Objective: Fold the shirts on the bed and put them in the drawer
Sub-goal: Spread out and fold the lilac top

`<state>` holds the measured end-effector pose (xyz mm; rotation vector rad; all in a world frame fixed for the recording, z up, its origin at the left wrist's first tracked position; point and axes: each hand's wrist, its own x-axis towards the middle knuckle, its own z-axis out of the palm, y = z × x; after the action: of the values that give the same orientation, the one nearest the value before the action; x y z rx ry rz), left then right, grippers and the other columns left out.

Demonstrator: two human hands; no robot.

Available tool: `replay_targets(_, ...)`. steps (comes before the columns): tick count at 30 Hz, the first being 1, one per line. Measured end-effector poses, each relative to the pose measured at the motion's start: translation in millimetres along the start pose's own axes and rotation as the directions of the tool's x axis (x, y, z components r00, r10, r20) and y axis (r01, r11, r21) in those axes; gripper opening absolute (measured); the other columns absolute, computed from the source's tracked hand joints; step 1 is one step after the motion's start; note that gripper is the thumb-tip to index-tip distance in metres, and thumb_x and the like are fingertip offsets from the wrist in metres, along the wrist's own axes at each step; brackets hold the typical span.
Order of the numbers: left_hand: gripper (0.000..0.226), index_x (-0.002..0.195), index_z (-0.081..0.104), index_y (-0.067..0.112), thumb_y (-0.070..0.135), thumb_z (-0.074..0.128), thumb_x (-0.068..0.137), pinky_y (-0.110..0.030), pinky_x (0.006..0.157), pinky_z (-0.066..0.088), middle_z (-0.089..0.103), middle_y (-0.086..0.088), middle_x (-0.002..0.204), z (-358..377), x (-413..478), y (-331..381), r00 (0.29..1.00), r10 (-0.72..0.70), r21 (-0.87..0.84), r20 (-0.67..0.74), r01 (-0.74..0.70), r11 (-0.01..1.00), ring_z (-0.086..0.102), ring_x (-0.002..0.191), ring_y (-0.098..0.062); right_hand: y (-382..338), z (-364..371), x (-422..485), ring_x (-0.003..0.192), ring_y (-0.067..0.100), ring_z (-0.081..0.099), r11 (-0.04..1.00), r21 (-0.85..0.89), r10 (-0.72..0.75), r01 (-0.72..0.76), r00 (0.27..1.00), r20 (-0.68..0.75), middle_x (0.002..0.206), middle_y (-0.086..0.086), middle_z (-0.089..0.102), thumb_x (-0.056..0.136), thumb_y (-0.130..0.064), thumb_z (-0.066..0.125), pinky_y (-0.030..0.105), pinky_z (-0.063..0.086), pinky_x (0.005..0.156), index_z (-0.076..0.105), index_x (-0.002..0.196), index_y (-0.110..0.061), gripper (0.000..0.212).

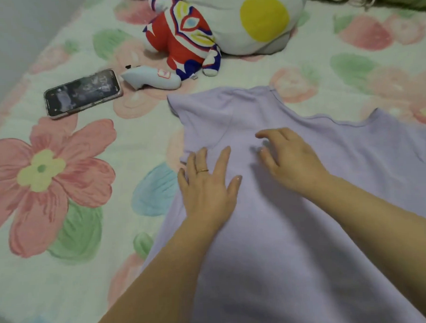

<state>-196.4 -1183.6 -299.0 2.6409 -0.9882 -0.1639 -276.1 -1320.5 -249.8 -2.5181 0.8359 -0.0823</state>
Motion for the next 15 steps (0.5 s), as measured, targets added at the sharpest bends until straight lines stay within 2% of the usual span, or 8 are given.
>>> replay_targets(2, 0.070, 0.143, 0.032, 0.017, 0.042, 0.060, 0.083, -0.044, 0.104, 0.025, 0.035, -0.021, 0.137, 6.8, 12.4, -15.2, 0.966, -0.214, -0.208, -0.145, 0.181, 0.961, 0.032, 0.127, -0.037, -15.7, 8.5, 50.8, 0.119, 0.031, 0.045, 0.996, -0.029, -0.084, 0.086, 0.995, 0.061, 0.131, 0.012, 0.048, 0.096, -0.027, 0.041, 0.042, 0.037, 0.098, 0.045, 0.131, -0.016, 0.037)
replay_targets(3, 0.069, 0.137, 0.039, 0.006, 0.037, 0.064, 0.081, -0.043, 0.101, 0.028, 0.042, -0.025, 0.128, 9.1, 15.7, -22.1, 0.929, -0.293, -0.341, -0.226, 0.207, 0.917, 0.039, 0.119, -0.041, -22.3, 12.2, 75.1, 0.118, 0.031, 0.046, 0.994, -0.029, -0.108, 0.109, 0.992, 0.061, 0.131, 0.012, 0.049, 0.096, -0.026, 0.042, 0.041, 0.038, 0.097, 0.045, 0.131, -0.016, 0.037)
replay_targets(5, 0.065, 0.124, 0.050, -0.006, 0.037, 0.063, 0.076, -0.040, 0.097, 0.032, 0.050, -0.028, 0.112, 16.7, 16.4, -31.1, 0.878, -0.346, -0.466, -0.332, 0.166, 0.869, 0.048, 0.106, -0.044, -37.1, 20.8, 115.5, 0.115, 0.030, 0.048, 0.989, -0.037, -0.139, 0.140, 0.989, 0.042, 0.130, 0.012, 0.050, 0.095, -0.027, 0.044, 0.041, 0.039, 0.096, 0.046, 0.130, -0.017, 0.037)
replay_targets(7, 0.068, 0.119, 0.052, -0.009, 0.042, 0.057, 0.074, -0.042, 0.095, 0.038, 0.052, -0.027, 0.107, 23.3, 15.9, -34.3, 0.871, -0.359, -0.527, -0.335, 0.143, 0.838, 0.052, 0.102, -0.043, -51.0, 33.2, 147.2, 0.116, 0.029, 0.048, 0.980, -0.074, -0.184, 0.187, 0.982, 0.048, 0.130, 0.010, 0.051, 0.093, -0.031, 0.048, 0.043, 0.039, 0.097, 0.045, 0.132, -0.020, 0.041)
replay_targets(9, 0.071, 0.120, 0.050, -0.010, 0.043, 0.057, 0.072, -0.048, 0.093, 0.043, 0.053, -0.026, 0.109, 25.6, 17.1, -35.4, 0.862, -0.385, -0.585, -0.329, 0.134, 0.800, 0.053, 0.102, -0.042, -63.5, 47.6, 167.9, 0.121, 0.028, 0.045, 0.972, -0.110, -0.195, 0.209, 0.973, 0.124, 0.134, 0.005, 0.049, 0.091, -0.035, 0.052, 0.045, 0.036, 0.099, 0.041, 0.135, -0.024, 0.047)
replay_targets(11, 0.070, 0.121, 0.049, -0.009, 0.038, 0.065, 0.071, -0.050, 0.093, 0.044, 0.053, -0.025, 0.110, 24.1, 18.9, -35.6, 0.854, -0.412, -0.625, -0.319, 0.138, 0.768, 0.054, 0.103, -0.041, -71.1, 60.6, 180.8, 0.121, 0.028, 0.041, 0.955, -0.190, -0.200, 0.226, 0.969, 0.146, 0.131, 0.005, 0.051, 0.092, -0.034, 0.050, 0.044, 0.030, 0.095, 0.046, 0.129, -0.026, 0.039)
replay_targets(13, 0.068, 0.120, 0.051, -0.008, 0.032, 0.069, 0.068, -0.049, 0.092, 0.045, 0.054, -0.022, 0.107, 19.8, 19.0, -34.7, 0.848, -0.433, -0.656, -0.306, 0.142, 0.742, 0.055, 0.100, -0.038, -73.9, 60.9, 189.1, 0.117, 0.029, 0.039, 0.935, -0.292, -0.204, 0.203, 0.979, 0.027, 0.118, 0.008, 0.055, 0.093, -0.029, 0.047, 0.041, 0.026, 0.085, 0.055, 0.113, -0.024, 0.022)
replay_targets(15, 0.060, 0.116, 0.054, -0.004, 0.031, 0.068, 0.069, -0.046, 0.089, 0.046, 0.056, -0.014, 0.099, 11.3, 14.1, -37.2, 0.852, -0.450, -0.686, -0.267, 0.160, 0.710, 0.056, 0.094, -0.034, -72.9, 46.7, 199.1, 0.114, 0.031, 0.041, 0.955, -0.275, -0.160, 0.111, 0.974, -0.162, 0.111, 0.010, 0.058, 0.092, -0.026, 0.048, 0.041, 0.026, 0.086, 0.058, 0.102, -0.023, 0.015)
